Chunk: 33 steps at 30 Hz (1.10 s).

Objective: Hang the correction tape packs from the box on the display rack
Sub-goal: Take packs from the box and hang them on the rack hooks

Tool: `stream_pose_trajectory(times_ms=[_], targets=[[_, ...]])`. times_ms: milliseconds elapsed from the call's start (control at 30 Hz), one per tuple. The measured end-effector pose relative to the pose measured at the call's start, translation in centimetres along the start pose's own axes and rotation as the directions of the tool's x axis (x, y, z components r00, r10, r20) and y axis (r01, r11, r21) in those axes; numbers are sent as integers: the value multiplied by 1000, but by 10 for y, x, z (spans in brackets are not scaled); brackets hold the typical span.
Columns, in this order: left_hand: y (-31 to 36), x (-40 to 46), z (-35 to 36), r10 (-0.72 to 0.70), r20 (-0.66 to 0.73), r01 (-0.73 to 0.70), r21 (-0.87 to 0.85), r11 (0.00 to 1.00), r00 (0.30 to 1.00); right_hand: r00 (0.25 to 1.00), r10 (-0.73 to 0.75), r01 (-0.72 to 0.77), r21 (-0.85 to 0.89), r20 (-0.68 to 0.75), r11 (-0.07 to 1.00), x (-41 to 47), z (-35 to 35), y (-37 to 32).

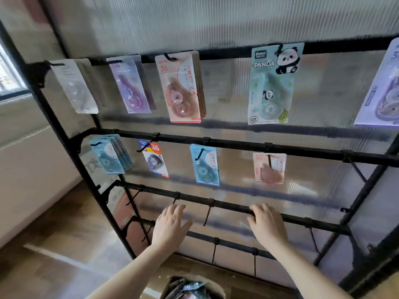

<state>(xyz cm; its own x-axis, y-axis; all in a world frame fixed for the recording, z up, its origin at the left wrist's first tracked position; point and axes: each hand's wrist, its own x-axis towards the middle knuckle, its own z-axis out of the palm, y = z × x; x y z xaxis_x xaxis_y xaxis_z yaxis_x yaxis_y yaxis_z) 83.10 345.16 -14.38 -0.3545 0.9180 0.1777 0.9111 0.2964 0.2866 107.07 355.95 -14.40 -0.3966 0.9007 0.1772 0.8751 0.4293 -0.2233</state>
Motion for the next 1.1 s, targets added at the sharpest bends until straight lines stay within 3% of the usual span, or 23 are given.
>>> stream_pose_trajectory(times_ms=[600,800,1100], targets=[[-175,-16,37,46,159,-36,-66,997,986,974,144,-129,-94,173,987,-17,111,-136],[-197,-34,73,-12,220,29,-73,997,975,934,193,-168,-108,300,980,-44,154,-142],[-222,-89,204,-96,372,137,-84,987,923,855,229,-216,-81,466,973,-99,277,-105]])
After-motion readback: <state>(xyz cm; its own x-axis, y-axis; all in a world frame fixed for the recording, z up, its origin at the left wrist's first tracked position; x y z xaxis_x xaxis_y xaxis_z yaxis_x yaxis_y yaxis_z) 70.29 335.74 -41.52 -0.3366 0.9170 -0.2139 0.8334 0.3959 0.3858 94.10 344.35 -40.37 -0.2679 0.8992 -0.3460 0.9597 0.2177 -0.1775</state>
